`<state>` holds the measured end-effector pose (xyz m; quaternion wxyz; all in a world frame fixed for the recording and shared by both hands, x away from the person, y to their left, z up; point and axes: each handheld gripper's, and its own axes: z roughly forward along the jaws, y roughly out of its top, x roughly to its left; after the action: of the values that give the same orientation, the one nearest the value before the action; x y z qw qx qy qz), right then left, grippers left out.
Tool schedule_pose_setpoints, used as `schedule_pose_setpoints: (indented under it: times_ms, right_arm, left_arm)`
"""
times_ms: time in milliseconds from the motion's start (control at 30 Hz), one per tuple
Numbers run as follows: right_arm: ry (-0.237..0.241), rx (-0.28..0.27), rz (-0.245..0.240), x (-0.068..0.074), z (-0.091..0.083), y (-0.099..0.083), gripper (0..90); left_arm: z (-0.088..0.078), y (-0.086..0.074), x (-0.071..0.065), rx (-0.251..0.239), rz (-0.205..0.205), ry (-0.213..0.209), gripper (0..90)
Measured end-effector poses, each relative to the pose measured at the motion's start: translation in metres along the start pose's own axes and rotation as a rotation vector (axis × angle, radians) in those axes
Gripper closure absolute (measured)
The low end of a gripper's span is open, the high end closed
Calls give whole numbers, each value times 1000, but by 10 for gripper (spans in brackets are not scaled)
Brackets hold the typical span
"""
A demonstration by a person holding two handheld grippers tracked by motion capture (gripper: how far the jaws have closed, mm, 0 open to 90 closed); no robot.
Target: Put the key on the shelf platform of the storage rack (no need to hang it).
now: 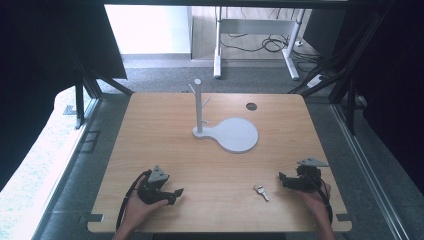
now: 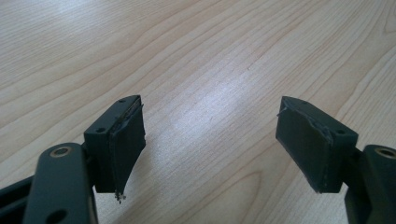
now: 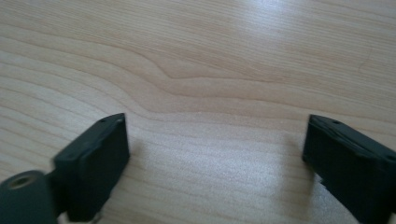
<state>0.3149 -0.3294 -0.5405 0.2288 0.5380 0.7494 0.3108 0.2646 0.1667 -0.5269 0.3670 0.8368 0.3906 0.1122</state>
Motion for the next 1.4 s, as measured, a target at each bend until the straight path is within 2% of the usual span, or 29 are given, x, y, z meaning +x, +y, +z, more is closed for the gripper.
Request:
schedule_pose_setpoints:
  times_ms: [33, 233, 367, 400, 667, 700, 967, 1033, 1067, 1233, 1400]
  right_arm:
    - [0, 1, -3, 0, -2, 0, 155]
    - [29, -20, -14, 0, -10, 2, 205]
    - [60, -39, -16, 1, -16, 3, 223]
    - [89, -48, -5, 1, -18, 3, 233]
    - [93, -58, -3, 0, -23, 3, 260]
    - [107, -60, 5, -1, -23, 3, 262]
    - [100, -52, -7, 2, -25, 4, 275]
    - [106, -50, -16, 4, -27, 5, 276]
    - [123, -53, -21, 5, -30, 7, 277]
    - [135, -51, -40, 6, -33, 8, 278]
    - [151, -43, -23, 6, -33, 10, 278]
  left_arm:
    - [0, 0, 0, -1, 1, 1, 241]
    - [-1, 0, 1, -2, -2, 2, 241]
    - [0, 0, 0, -3, -6, 2, 241]
    - [0, 0, -1, -3, 0, 1, 241]
    - [0, 0, 1, -4, -1, -1, 241]
    - [0, 0, 1, -2, -2, 0, 241]
    - [-4, 0, 0, -22, -7, -6, 240]
    - [-4, 1, 1, -22, -12, -6, 240]
    - [-4, 0, 1, -19, -14, -5, 240]
    - [-5, 0, 2, -14, -20, 7, 241]
    - [-5, 0, 2, -13, -26, 9, 241]
